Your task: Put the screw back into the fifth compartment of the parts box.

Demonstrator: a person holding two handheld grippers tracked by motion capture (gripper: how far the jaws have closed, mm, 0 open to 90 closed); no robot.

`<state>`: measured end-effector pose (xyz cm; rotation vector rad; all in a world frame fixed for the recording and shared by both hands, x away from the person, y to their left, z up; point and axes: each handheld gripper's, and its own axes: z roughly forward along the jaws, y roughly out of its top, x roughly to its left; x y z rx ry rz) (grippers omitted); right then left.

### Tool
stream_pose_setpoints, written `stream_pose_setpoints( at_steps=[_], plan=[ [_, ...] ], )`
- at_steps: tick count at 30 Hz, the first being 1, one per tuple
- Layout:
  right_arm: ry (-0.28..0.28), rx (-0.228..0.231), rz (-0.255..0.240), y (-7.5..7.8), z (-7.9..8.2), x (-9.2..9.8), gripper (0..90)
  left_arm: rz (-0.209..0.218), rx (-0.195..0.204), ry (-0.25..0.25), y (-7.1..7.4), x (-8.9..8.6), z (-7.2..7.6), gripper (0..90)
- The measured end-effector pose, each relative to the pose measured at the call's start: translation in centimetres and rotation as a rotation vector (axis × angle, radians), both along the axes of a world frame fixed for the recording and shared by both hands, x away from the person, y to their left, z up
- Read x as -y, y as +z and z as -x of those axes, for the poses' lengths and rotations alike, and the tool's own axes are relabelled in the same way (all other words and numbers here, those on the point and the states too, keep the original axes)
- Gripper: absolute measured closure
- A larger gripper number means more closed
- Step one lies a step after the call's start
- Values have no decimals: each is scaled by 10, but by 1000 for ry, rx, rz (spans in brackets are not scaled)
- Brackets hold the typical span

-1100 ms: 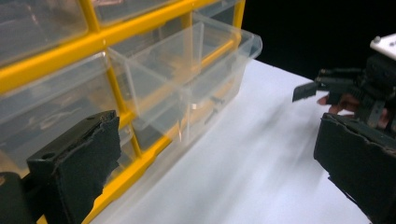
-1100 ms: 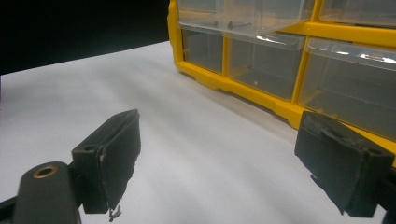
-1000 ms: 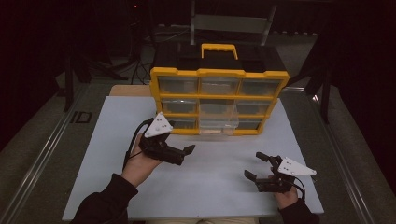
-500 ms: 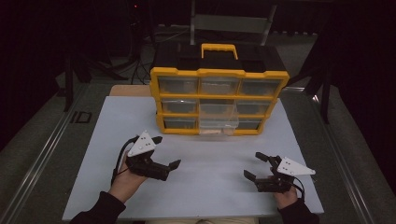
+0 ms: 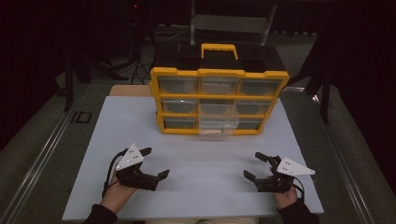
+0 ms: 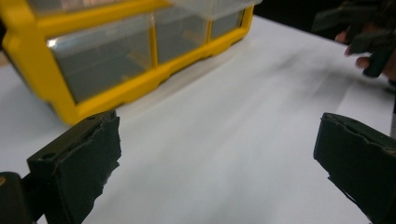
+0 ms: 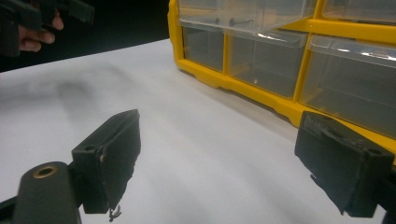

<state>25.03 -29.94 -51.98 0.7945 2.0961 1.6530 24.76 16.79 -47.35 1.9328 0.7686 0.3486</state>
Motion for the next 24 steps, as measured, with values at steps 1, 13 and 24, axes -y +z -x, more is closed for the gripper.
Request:
stream_pose_setpoints(
  at_steps=[1, 13, 24],
  plan=[
    [1, -1, 1, 0, 0, 0, 143, -1, -4, 4, -3, -2, 1, 14],
    [0, 2, -1, 0, 0, 0, 143, 26, -22, 49, -30, -26, 11, 14],
    [2, -2, 1, 0, 0, 0, 143, 20, -5, 84, -42, -37, 18, 14]
  ],
)
